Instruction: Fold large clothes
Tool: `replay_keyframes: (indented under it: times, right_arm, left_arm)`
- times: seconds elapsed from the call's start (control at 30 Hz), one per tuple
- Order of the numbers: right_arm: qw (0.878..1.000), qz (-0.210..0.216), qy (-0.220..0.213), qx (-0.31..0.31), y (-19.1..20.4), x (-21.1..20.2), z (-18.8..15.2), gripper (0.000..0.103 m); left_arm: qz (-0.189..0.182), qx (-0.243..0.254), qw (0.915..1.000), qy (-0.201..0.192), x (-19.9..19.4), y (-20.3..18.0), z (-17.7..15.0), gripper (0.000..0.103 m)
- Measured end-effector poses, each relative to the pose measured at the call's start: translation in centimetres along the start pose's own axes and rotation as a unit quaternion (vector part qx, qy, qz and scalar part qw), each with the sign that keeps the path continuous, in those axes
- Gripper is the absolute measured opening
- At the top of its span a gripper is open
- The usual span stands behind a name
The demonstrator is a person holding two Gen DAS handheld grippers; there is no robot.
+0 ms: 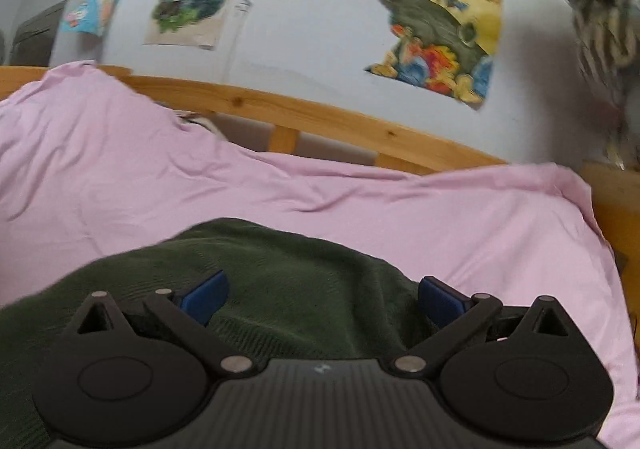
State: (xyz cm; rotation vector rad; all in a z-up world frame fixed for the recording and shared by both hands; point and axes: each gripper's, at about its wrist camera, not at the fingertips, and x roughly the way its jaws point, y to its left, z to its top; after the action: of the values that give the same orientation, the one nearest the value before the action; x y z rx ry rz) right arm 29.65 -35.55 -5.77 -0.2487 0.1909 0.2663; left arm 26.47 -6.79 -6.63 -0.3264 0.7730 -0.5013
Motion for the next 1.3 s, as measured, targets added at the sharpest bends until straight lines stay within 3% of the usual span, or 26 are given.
replay_keyframes:
  times: [0.13,0.2,0.3,0.43,0.53,0.7,0.87,1.03,1.13,1.23,1.3]
  right_arm:
    - [1.0,-0.007,-0.001,-0.002,0.2,0.2,-0.1,0.103]
    - [1.0,-0.011,0.018,0.006,-0.1,-0.5,0.9,0.103]
    - [0.996,-0.052,0.049,0.049,-0.7,-4.2,2.4,0.103]
    - [0.989,-0.071,0.072,0.11,-1.2,-9.5,0.4,0.103]
    - [0.983,-0.112,0.132,0.068,-0.4,-9.5,-2.8,0.103]
    - [0.968,-0.097,0.15,0.178,-3.0,-8.8,-3.5,0.103]
    - [0.961,-0.051,0.112,0.249,-5.4,-9.4,-4.3,0.103]
    - [0.924,0.033,0.058,0.378,-9.4,-9.1,-5.3,0.103]
    - [0.911,0.055,0.053,0.405,-10.8,-8.3,-6.0,0.103]
    - [0.903,0.065,0.087,0.415,-10.8,-6.7,-6.6,0.103]
    - [0.905,0.058,0.099,0.41,-10.5,-5.9,-6.7,0.103]
  left_arm:
    - [0.005,-0.001,1.0,-0.002,0.4,0.1,-0.3,0.102]
    - [0.003,-0.011,0.9999,0.001,0.2,0.2,-0.5,0.102]
    - [0.008,-0.02,0.9998,-0.003,-0.7,0.0,-0.8,0.102]
    - [-0.002,-0.007,1.0,0.0,-1.2,-0.6,-1.6,0.102]
    - [0.022,0.001,0.9997,0.003,-0.7,-1.1,-2.1,0.102]
    - [0.026,-0.018,0.9994,0.011,0.0,-1.3,-2.1,0.102]
    - [0.017,-0.036,0.9991,0.015,-1.0,-0.8,-1.9,0.102]
    - [0.011,-0.024,0.9995,0.015,-1.2,-1.4,-1.2,0.102]
    - [0.009,0.007,0.9999,0.005,-1.3,-2.1,-0.8,0.102]
    - [0.019,0.028,0.9994,0.005,-0.8,-2.8,-0.5,0.102]
    - [0.023,0.034,0.9991,0.007,-0.5,-3.0,-0.5,0.102]
